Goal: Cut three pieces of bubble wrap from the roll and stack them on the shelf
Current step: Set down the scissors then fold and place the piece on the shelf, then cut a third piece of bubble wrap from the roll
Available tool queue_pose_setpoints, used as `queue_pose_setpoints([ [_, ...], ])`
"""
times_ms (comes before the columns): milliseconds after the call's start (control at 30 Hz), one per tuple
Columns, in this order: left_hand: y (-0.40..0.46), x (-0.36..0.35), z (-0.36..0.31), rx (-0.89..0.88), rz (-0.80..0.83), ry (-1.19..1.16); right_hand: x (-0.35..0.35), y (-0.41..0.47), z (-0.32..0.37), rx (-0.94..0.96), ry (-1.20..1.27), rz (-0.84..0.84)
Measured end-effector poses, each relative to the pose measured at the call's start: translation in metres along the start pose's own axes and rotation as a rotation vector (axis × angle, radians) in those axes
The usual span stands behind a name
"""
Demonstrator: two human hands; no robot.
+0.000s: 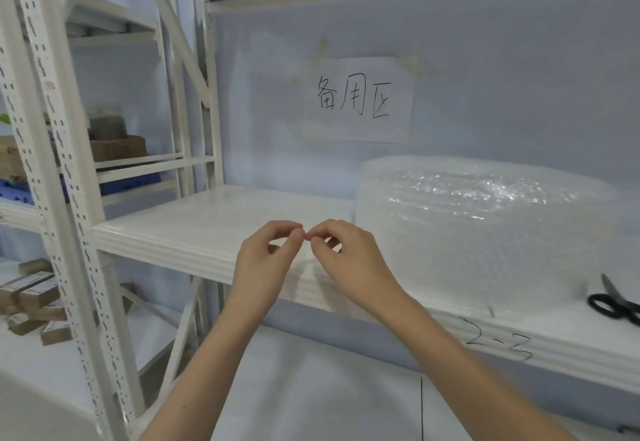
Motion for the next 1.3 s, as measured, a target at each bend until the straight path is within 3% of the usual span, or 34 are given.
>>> queue_pose_setpoints([
  [233,-0.040,-0.087,-0.027,0.029,0.235,-0.082,0.089,-0.099,-0.023,-0.191,-0.002,-0.103],
  [367,-0.064,-0.127,-0.034,0.051,0.375,-0.093,0.166,-0.137,-0.049,-0.216,-0.308,-0.348],
  [467,-0.076,-0.148,-0.041,0.064,0.403,-0.116,0.226,-0.150,-0.082,-0.389,-0.584,-0.512],
  [600,-0.084,-0.165,-0.050,0.081,0.325,-0.106,0.263,-0.151,-0.120,-0.611,-0.846,-0.436],
  [733,-0.087,-0.165,-0.048,0.117,0.254,-0.047,0.274,-0.140,-0.124,-0.677,-0.850,-0.361],
  [1067,-0.088,-0.160,-0.056,0.042,0.326,-0.001,0.290,-0.131,-0.108,-0.849,-0.927,-0.069],
  [1167,-0.091,-0.163,-0.057,0.018,0.360,0.002,0.296,-0.144,-0.104,-0.856,-0.853,-0.039],
  [1300,-0.093,-0.165,-0.058,0.074,0.273,-0.035,0.305,-0.167,-0.094,-0.800,-0.566,-0.187],
])
Point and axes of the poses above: each hand's wrist, its own y-axis towards the middle knuckle, its own x-axis out of the back of the hand, z = x × y, the point moved 3 cm from there along y, towards the middle knuckle, and after that the axes turned 1 degree about z, right-handed, at the moved point
